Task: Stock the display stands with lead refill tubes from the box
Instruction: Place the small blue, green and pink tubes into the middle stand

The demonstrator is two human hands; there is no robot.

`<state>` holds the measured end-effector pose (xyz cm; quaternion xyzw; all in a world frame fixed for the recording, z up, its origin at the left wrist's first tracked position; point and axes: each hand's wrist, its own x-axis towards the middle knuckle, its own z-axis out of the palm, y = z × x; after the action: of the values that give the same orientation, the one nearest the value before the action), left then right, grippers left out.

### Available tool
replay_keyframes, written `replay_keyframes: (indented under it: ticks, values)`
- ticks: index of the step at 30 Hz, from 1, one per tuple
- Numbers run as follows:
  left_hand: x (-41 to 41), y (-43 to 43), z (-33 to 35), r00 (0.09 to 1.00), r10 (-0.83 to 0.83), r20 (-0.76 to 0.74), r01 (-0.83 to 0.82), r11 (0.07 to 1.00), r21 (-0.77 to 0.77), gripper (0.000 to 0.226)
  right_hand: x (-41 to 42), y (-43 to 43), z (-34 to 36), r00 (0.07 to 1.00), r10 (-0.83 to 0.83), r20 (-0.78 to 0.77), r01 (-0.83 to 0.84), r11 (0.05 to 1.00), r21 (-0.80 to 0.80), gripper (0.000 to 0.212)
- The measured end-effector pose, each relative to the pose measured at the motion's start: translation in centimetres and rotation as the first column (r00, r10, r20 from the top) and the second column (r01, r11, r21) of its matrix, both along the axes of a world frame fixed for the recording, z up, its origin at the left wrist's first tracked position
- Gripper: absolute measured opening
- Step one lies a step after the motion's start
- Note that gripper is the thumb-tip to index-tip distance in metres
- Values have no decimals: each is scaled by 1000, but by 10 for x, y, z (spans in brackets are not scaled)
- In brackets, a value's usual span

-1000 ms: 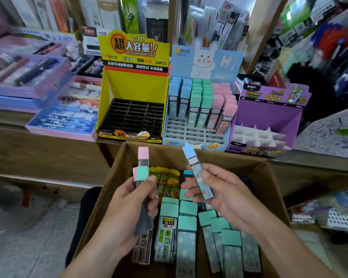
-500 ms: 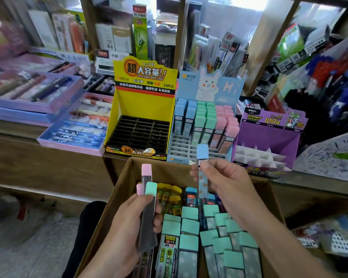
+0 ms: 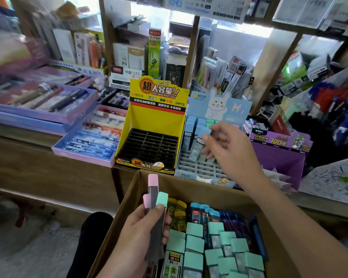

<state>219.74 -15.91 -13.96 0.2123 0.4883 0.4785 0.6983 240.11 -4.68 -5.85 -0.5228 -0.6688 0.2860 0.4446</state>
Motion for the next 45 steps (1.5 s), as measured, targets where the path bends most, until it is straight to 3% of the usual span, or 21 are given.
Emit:
replay_keyframes:
  ticks: [5,15,45]
  values:
    - [-2,0,-2,1000,-2,-3,2,1000,7,22,-2,22,11,985,-65,159,48,993,107,7]
    - [-3,2,-4,1000,1,-14,-1,999,40,28,-4,48,16,952,-96,292,64,991,115,9]
    - [-5,3,-1,996,-36,-78,40,998,49,24,-18,57,19,831,-126,542,89,992,94,8]
